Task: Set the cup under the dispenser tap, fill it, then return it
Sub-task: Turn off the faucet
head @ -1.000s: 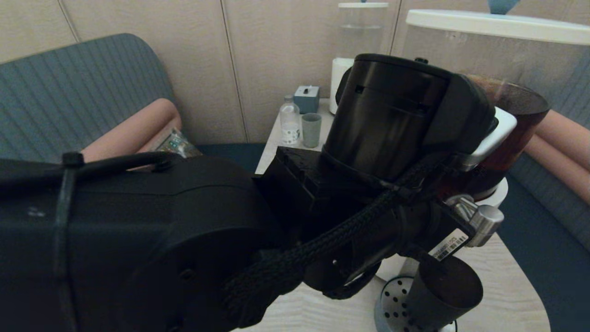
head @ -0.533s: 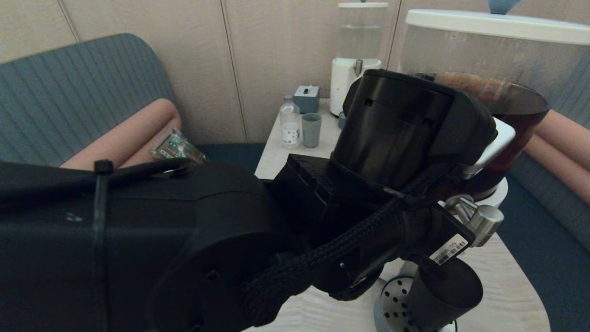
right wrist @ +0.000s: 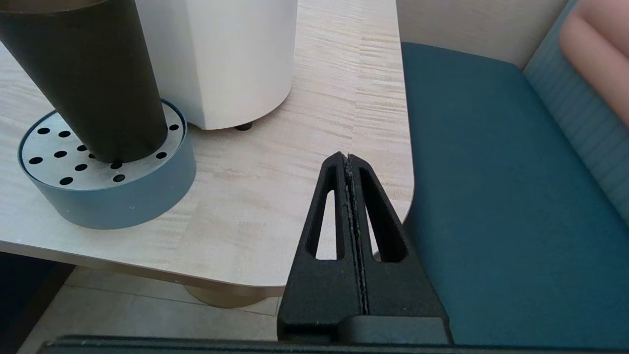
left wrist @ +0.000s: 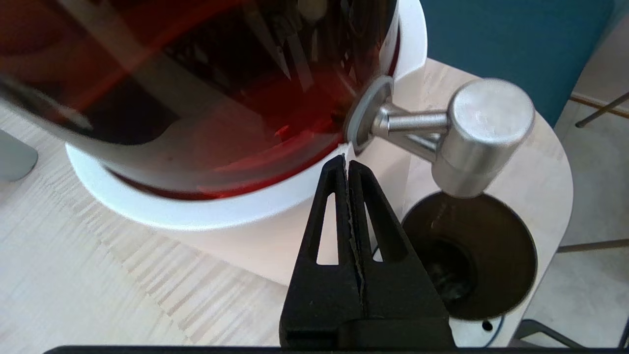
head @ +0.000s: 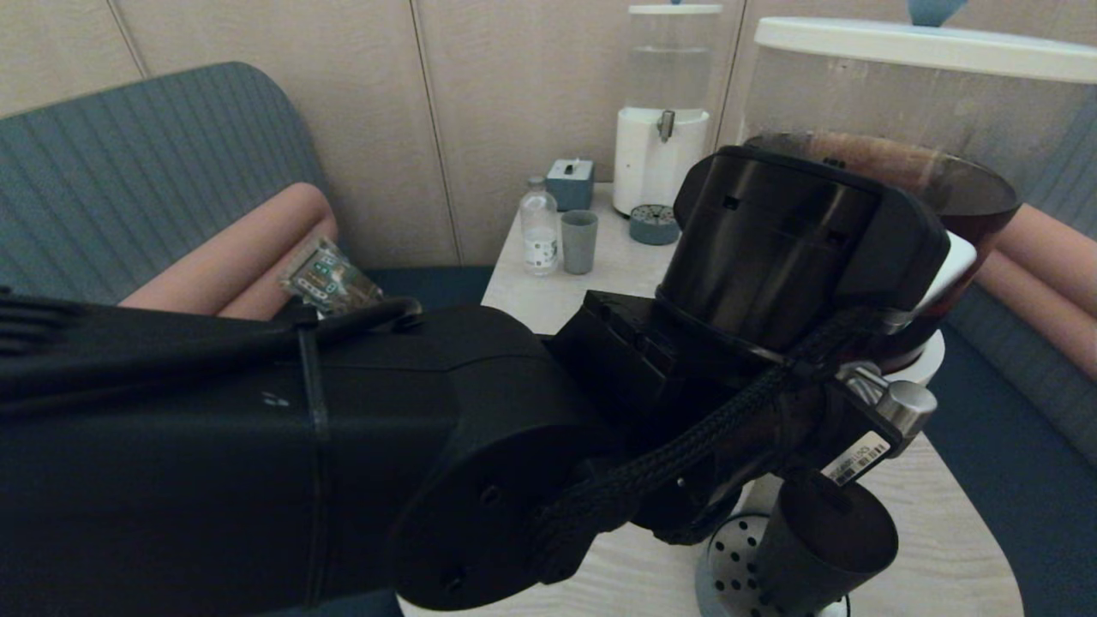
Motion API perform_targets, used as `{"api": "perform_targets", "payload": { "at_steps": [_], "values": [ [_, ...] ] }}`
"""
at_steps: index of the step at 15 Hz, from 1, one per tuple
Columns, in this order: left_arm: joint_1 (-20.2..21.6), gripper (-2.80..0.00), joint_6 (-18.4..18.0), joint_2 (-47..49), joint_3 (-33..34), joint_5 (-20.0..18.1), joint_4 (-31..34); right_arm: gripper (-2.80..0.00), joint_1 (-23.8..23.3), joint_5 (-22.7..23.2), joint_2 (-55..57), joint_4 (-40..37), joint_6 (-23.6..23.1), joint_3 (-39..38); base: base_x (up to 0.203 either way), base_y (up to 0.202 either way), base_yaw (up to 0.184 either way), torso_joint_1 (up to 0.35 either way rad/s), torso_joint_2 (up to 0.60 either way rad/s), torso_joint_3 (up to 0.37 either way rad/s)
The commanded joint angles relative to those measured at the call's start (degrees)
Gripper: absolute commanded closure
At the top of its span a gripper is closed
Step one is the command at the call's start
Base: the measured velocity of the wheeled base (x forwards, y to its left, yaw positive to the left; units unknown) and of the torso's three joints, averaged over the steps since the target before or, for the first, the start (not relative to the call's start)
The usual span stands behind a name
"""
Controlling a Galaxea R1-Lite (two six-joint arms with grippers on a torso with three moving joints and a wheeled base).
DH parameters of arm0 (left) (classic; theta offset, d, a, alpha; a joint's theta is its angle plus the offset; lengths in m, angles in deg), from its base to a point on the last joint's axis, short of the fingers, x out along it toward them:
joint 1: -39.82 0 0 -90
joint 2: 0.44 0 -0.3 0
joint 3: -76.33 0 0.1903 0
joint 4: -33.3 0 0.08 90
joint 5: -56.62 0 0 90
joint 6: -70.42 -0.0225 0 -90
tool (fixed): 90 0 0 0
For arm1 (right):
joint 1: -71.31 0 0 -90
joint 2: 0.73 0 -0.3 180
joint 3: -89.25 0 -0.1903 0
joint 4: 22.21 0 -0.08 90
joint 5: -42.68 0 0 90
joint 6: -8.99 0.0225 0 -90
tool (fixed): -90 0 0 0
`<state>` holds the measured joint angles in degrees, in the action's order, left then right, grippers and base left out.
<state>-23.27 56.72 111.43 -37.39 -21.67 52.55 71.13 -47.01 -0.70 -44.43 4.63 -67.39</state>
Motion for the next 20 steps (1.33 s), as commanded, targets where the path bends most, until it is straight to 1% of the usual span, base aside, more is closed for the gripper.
{"api": "perform_targets", "payload": {
  "at_steps": [1, 20],
  "values": [
    [-0.02, 0.0, -0.09, 0.9, -0.7, 0.07, -0.09, 0.0, 0.01, 0.05, 0.06, 0.01, -0.04, -0.53, 0.0, 0.0, 0.0, 0.0, 0.0, 0.0],
    [-0.81, 0.0, -0.27, 4.59, -5.62, -0.6, -1.73, 0.0, 0.01, 0.05, 0.06, 0.0, -0.04, -0.53, 0.0, 0.0, 0.0, 0.0, 0.0, 0.0]
  ]
}}
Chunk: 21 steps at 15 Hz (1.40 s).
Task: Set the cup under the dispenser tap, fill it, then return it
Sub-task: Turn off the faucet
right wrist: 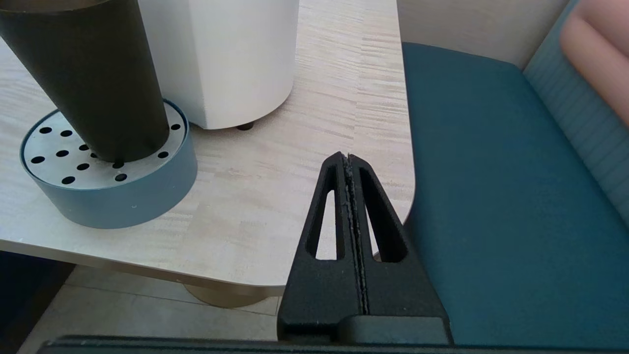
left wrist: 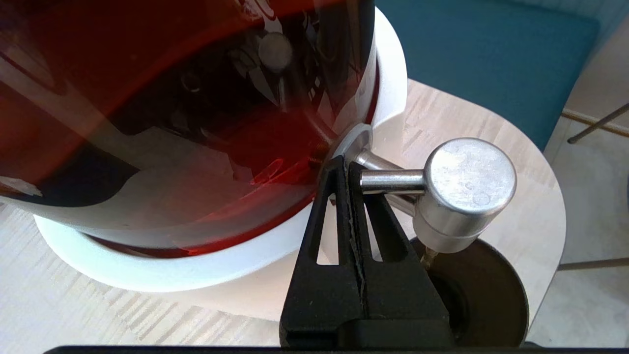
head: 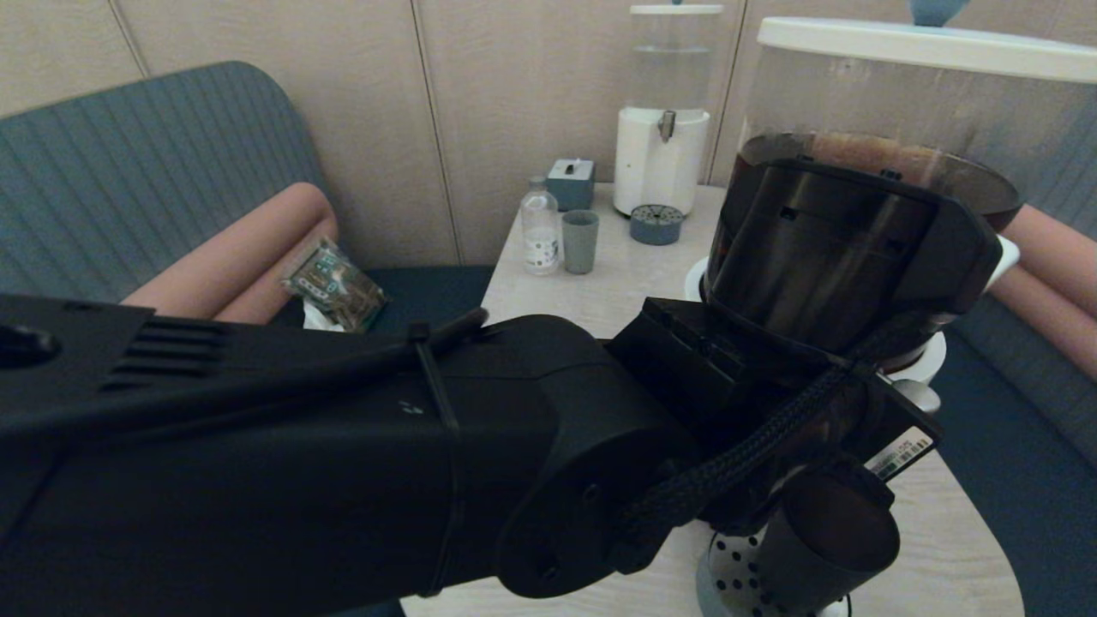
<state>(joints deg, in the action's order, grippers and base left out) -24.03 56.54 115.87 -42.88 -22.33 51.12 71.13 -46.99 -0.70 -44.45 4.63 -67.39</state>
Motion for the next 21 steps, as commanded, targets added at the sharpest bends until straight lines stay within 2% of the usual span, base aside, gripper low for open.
{"api": "perform_targets", "payload": {
  "at_steps": [1, 21],
  "values": [
    [0.04, 0.0, -0.09, 0.14, -0.13, 0.07, -0.86, 0.0, 0.01, 0.02, 0.06, 0.06, -0.04, -0.53, 0.0, 0.0, 0.0, 0.0, 0.0, 0.0],
    [0.05, 0.0, -0.18, 0.14, 0.13, 0.21, -2.71, 0.0, 0.01, 0.02, 0.06, 0.1, -0.04, -0.53, 0.0, 0.0, 0.0, 0.0, 0.0, 0.0]
  ]
}}
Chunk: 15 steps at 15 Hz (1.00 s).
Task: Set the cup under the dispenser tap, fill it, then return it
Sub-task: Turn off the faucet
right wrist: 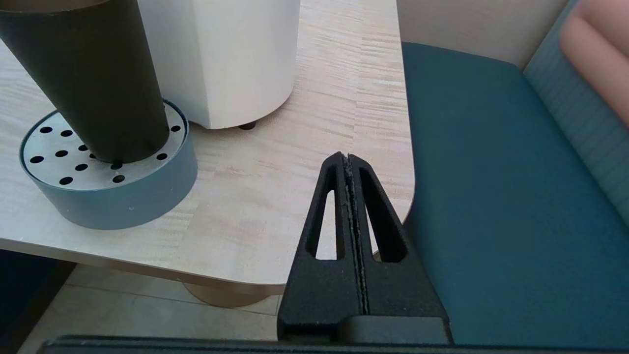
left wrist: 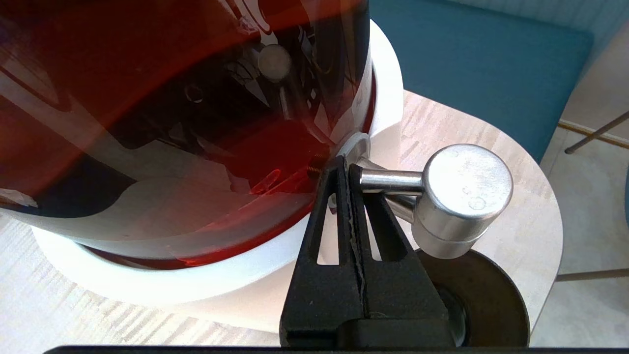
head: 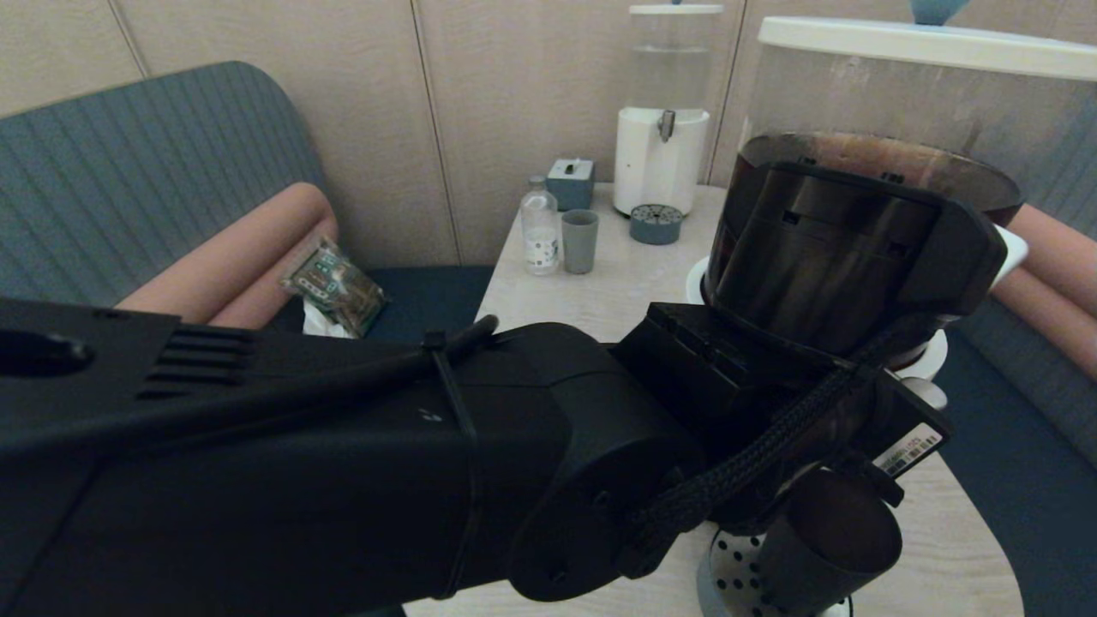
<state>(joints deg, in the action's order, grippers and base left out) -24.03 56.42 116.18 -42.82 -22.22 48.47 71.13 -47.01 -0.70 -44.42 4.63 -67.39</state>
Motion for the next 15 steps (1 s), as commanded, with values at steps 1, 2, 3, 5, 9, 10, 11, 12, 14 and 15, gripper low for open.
{"api": "perform_targets", "payload": {
  "at_steps": [1, 2, 3, 5, 9, 10, 11, 12, 14, 15],
  "values": [
    [0.04, 0.0, -0.15, -0.16, 0.08, 0.1, -0.06, 0.0, 0.01, 0.05, 0.06, -0.02, -0.04, -0.53, 0.0, 0.0, 0.0, 0.0, 0.0, 0.0],
    [-0.03, 0.0, -0.12, -0.16, 0.18, 0.1, -0.06, 0.0, 0.01, 0.05, 0.06, -0.02, -0.04, -0.53, 0.0, 0.0, 0.0, 0.0, 0.0, 0.0],
    [-0.03, 0.0, -0.06, -0.24, 0.57, 0.31, -0.01, 0.0, 0.01, 0.05, 0.06, 0.01, -0.04, -0.53, 0.0, 0.0, 0.0, 0.0, 0.0, 0.0],
    [0.03, 0.0, -0.06, -0.91, 1.82, 0.68, 0.18, 0.0, 0.01, 0.05, 0.06, -0.02, -0.04, -0.53, 0.0, 0.0, 0.0, 0.0, 0.0, 0.0],
    [0.05, 0.0, 0.2, -5.37, 7.19, 2.08, 0.42, 0.0, 0.01, 0.05, 0.06, -0.02, -0.04, -0.53, 0.0, 0.0, 0.0, 0.0, 0.0, 0.0],
    [0.05, 0.0, 0.34, -6.98, 8.97, 2.66, 0.26, 0.0, 0.01, 0.05, 0.06, 0.05, -0.04, -0.53, 0.0, 0.0, 0.0, 0.0, 0.0, 0.0],
    [0.05, 0.0, 0.5, -8.73, 11.33, 2.95, 0.18, 0.0, 0.01, 0.05, 0.06, 0.02, -0.1, -0.53, 0.0, 0.0, 0.0, 0.0, 0.0, 0.0],
    [0.07, 0.0, 0.6, -10.98, 14.27, 3.19, 0.17, 0.0, 0.01, 0.05, 0.06, -0.02, -0.04, -0.53, 0.0, 0.0, 0.0, 0.0, 0.0, 0.0],
    [0.25, 0.0, 0.63, -15.73, 18.32, 3.93, 0.48, 0.0, 0.01, 0.05, 0.06, 0.03, -0.04, -0.53, 0.0, 0.0, 0.0, 0.0, 0.0, 0.0],
    [0.74, 0.0, 0.64, -18.66, 20.5, 4.12, 0.78, 0.0, 0.01, 0.05, 0.06, 0.03, -0.04, -0.53, 0.0, 0.0, 0.0, 0.0, 0.0, 0.0]
  ]
}}
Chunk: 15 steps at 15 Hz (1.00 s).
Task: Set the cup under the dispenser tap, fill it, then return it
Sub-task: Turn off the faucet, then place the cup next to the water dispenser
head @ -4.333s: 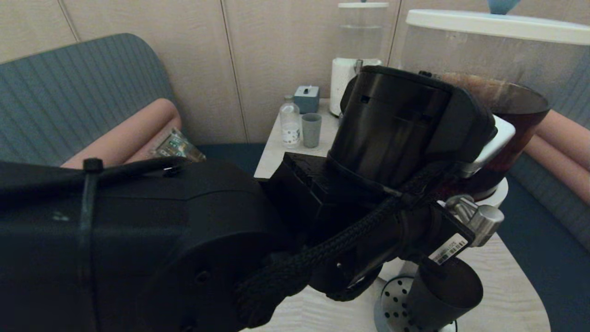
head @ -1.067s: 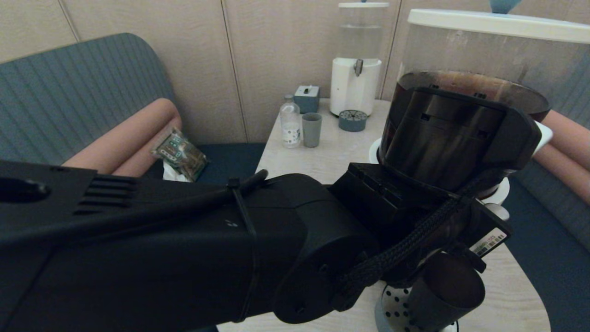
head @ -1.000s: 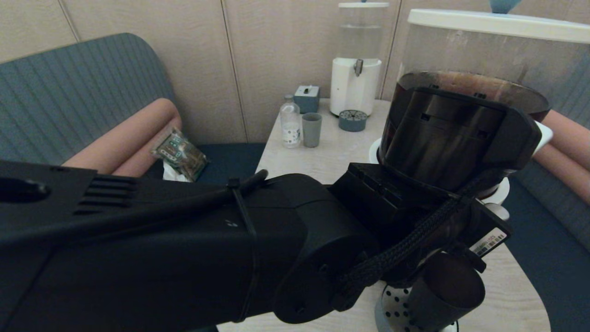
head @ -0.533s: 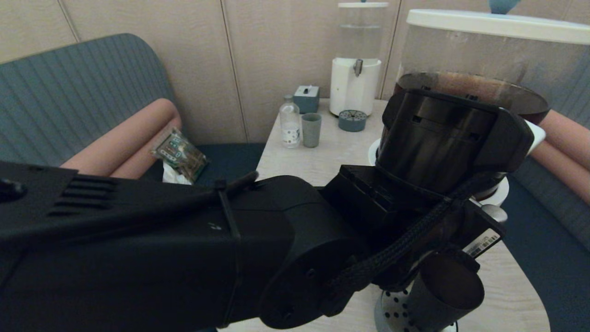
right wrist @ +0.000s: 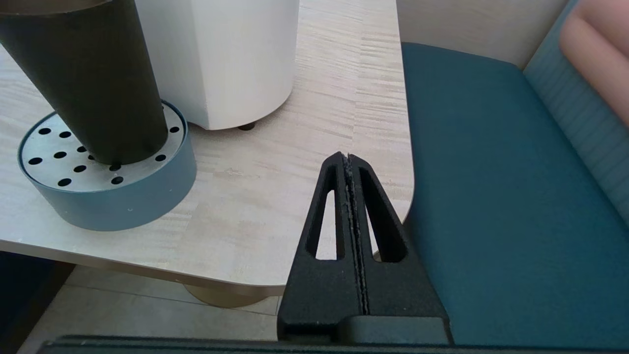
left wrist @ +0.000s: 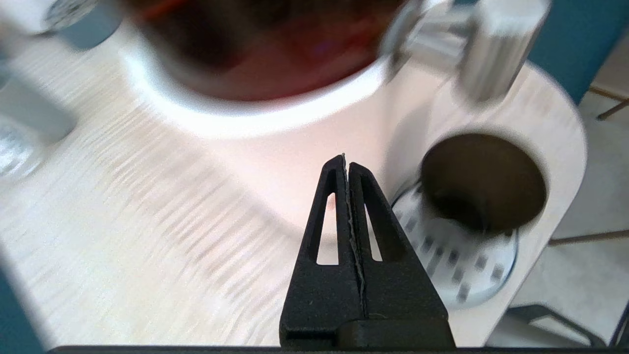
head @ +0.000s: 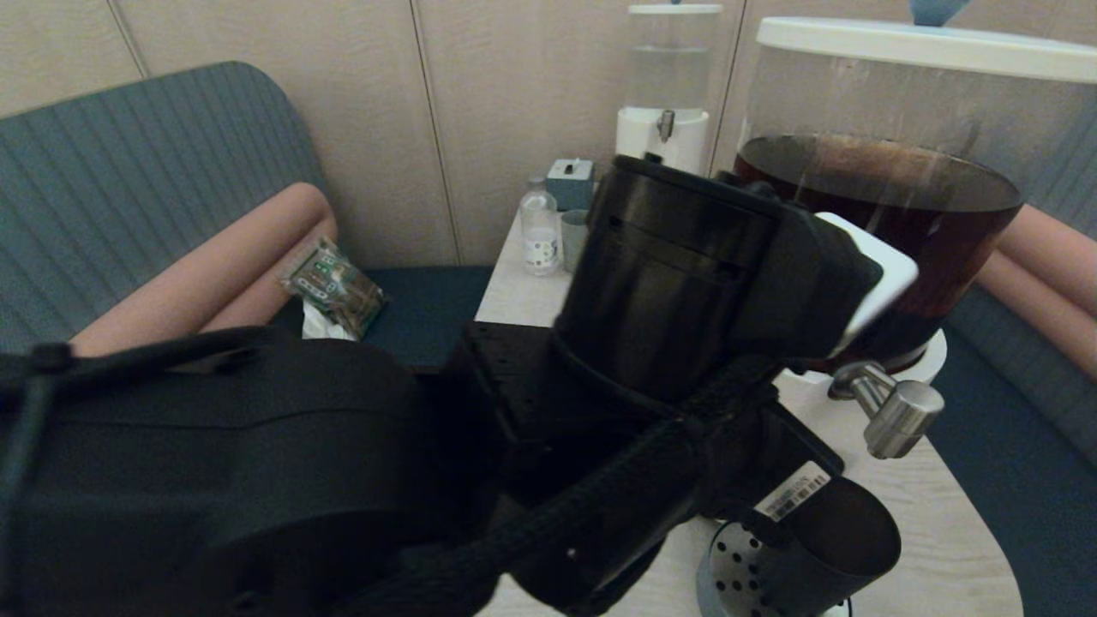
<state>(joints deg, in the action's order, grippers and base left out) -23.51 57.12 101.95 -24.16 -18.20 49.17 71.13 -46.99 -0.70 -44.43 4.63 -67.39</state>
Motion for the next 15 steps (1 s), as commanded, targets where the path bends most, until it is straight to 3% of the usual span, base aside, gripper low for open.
{"api": "perform_targets", "payload": {
  "at_steps": [1, 5, 7, 10, 13, 15],
  "values": [
    [1.16, 0.0, -0.06, -7.63, 4.43, 0.17, 0.47, 0.0, 0.01, 0.02, 0.06, 0.03, -0.04, -0.53, 0.0, 0.0, 0.0, 0.0, 0.0, 0.0],
    [5.88, 0.0, 0.03, -24.16, 16.41, -0.15, 8.77, 0.0, 0.01, 0.02, 0.06, 0.0, -0.04, -0.53, 0.0, 0.0, 0.0, 0.0, 0.0, 0.0],
    [7.97, 0.0, 0.06, -31.08, 20.98, -2.71, 13.82, 0.0, 0.01, 0.02, 0.06, 0.03, -0.04, -0.53, 0.0, 0.0, 0.0, 0.0, 0.0, 0.0],
    [9.14, 0.0, 0.33, -35.16, 22.61, -17.89, 16.3, 0.0, 0.01, 0.02, 0.06, 0.03, -0.04, -0.44, 0.0, 0.0, 0.0, 0.0, 0.0, 0.0],
    [9.11, 0.0, 2.39, -30.39, 26.86, -25.79, 2.96, 0.0, 0.01, 0.02, 0.06, 0.0, -0.04, -0.53, 0.0, 0.0, 0.0, 0.0, 0.0, 0.0],
    [9.05, 0.0, 3.45, -24.39, 29.97, -27.63, -8.24, 0.0, 0.01, 0.02, 0.06, 0.07, -0.04, -0.53, 0.0, 0.0, 0.0, 0.0, 0.0, 0.0]
  ]
}}
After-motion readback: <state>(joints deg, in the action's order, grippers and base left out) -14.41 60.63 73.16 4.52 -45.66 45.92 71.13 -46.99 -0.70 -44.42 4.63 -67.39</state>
